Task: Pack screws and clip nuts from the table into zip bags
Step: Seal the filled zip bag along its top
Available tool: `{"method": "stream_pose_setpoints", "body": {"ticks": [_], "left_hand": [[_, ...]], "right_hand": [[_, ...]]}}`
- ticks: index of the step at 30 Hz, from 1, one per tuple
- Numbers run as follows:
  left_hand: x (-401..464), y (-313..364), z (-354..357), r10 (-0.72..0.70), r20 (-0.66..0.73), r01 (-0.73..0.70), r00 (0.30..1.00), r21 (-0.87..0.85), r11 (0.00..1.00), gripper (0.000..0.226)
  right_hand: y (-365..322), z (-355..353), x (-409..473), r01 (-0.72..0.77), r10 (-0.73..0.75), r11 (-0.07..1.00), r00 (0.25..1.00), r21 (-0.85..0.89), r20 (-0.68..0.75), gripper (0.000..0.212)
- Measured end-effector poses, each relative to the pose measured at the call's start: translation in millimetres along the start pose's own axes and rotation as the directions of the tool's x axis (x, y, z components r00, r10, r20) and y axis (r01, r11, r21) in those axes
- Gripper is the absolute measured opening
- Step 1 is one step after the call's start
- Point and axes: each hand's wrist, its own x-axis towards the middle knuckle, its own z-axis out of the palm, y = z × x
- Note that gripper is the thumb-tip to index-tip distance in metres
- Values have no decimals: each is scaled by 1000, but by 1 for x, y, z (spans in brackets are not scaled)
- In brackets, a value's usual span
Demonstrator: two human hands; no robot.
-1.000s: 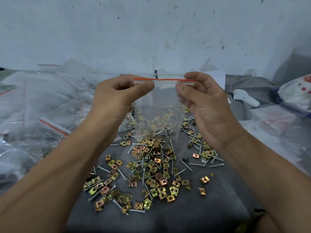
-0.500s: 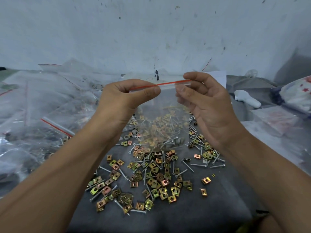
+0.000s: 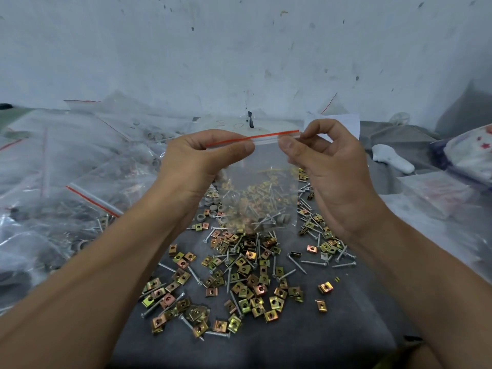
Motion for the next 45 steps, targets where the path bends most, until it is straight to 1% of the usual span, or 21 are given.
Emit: {"method": "stream_pose_setpoints", "body": {"ticks": [4,7,10,13,16,19,21,25,27,29,30,33,36,39,45], "left_hand": [[1,-1,1,-10,11,10,1000,8,1000,22],[0,-3,1,-9,5,9,1000,28,1000,8],[-2,-3,2,-3,30,1,1000,51,999,4],[-2,-1,0,-10,7,9,1000,59,998,5],[2,2,-5,-23,-48,24,999,25,999,18],[2,4,-8,-16,-29,16,999,-17,1000,30],[1,4,-8,-7,-17,6,1000,-27,1000,28],[2,4,-7,-2,-35,0,999,-50,999,13],[2,4,-7,9,-34,-10,999,-43,999,12],[2,5,-7,27,-44,-28,999,-26,999,13],[2,5,-7,35,-53,-36,998,-18,999,13],[2,4,-6,63,-55,-61,997,31,998,14],[1,3,-4,102,-13,-101,995,105,989,9],[2,4,0,138,-2,-137,990,108,985,6],[-1,5,5,157,71,-166,985,133,977,8]], "right_hand": [[3,1,0,0,-1,1000,999,-21,-33,31],[3,2,-1,9,-8,996,1000,-93,11,30],[2,3,-2,10,0,988,998,-155,69,35],[2,1,-2,12,-10,992,1000,-127,20,36],[1,-4,0,10,-13,996,999,-91,-29,39],[-2,-7,0,10,-14,995,999,-98,-46,40],[-3,-7,0,19,-25,995,998,-96,-61,38],[-5,-8,0,35,-42,997,995,-70,-92,34],[-4,-8,0,42,-49,997,994,-72,-93,34],[-4,-10,0,53,-63,991,995,-121,-82,34],[-5,-11,1,64,-76,981,995,-184,-61,35],[-6,-11,-1,144,-133,901,990,-410,55,35],[-5,-6,-4,231,-197,826,973,-514,122,30],[-6,-1,-6,275,-240,787,961,-552,137,27],[-10,-1,-8,269,-247,807,962,-526,114,27]]}}
